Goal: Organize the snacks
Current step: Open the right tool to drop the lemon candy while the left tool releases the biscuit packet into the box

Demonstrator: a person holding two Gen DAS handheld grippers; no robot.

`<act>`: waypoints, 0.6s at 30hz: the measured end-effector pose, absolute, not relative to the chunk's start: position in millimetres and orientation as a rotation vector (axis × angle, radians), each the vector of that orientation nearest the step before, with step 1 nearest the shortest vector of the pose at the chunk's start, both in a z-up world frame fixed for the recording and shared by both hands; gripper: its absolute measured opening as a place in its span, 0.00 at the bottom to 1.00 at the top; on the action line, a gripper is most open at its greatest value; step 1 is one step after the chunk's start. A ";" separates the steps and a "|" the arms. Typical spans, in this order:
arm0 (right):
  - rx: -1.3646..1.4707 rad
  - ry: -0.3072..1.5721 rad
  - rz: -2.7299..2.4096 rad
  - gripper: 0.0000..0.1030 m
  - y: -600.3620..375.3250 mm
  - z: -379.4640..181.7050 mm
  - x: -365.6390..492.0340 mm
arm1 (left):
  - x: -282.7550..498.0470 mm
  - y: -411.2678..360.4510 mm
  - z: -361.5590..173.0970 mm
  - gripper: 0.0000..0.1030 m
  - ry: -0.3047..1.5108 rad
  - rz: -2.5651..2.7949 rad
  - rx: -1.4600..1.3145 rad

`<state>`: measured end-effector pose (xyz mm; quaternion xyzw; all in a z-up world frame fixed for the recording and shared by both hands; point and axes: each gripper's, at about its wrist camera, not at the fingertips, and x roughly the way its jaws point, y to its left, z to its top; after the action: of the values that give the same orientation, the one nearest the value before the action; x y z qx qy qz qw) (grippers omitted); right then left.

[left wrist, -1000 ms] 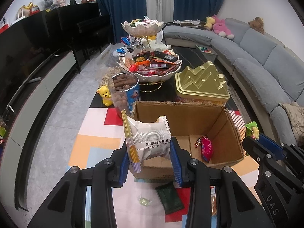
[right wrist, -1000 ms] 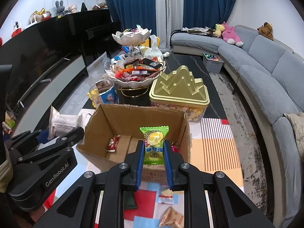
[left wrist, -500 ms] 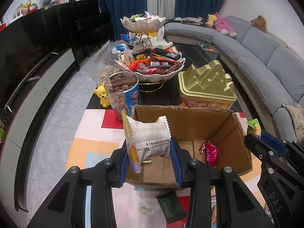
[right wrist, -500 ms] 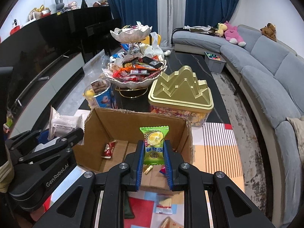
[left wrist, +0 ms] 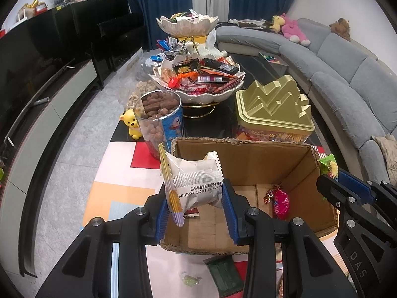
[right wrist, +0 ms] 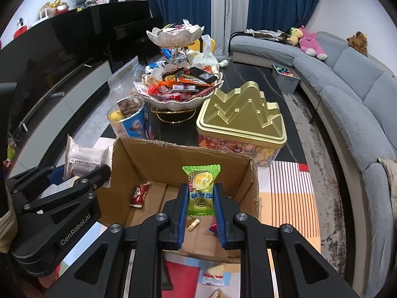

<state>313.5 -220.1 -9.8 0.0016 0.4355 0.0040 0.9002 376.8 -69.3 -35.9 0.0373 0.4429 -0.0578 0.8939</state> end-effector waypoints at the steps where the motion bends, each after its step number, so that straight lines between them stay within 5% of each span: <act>1: 0.002 0.901 0.008 0.21 -220.1 -10.0 314.1 | 376.8 -69.2 -35.9 0.38 0.919 -0.120 0.078; 6: 0.001 0.888 0.008 0.23 -220.7 -6.9 314.0 | 375.8 -68.8 -34.5 0.52 0.910 -0.114 0.079; 10: 0.018 0.869 -0.001 0.47 -225.0 -1.4 311.1 | 372.6 -68.8 -30.5 0.62 0.899 -0.107 0.083; 16: 0.018 0.856 -0.028 0.52 -229.4 7.1 304.0 | 363.9 -66.2 -21.0 0.71 0.880 -0.082 0.092; 18: 0.022 0.845 -0.040 0.63 -231.1 11.4 299.4 | 359.9 -64.6 -17.7 0.71 0.875 -0.080 0.092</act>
<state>299.4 -231.1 11.4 0.0105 0.4101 -0.0194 0.9118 359.9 -64.6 -17.7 0.0445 0.4236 -0.0386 0.9039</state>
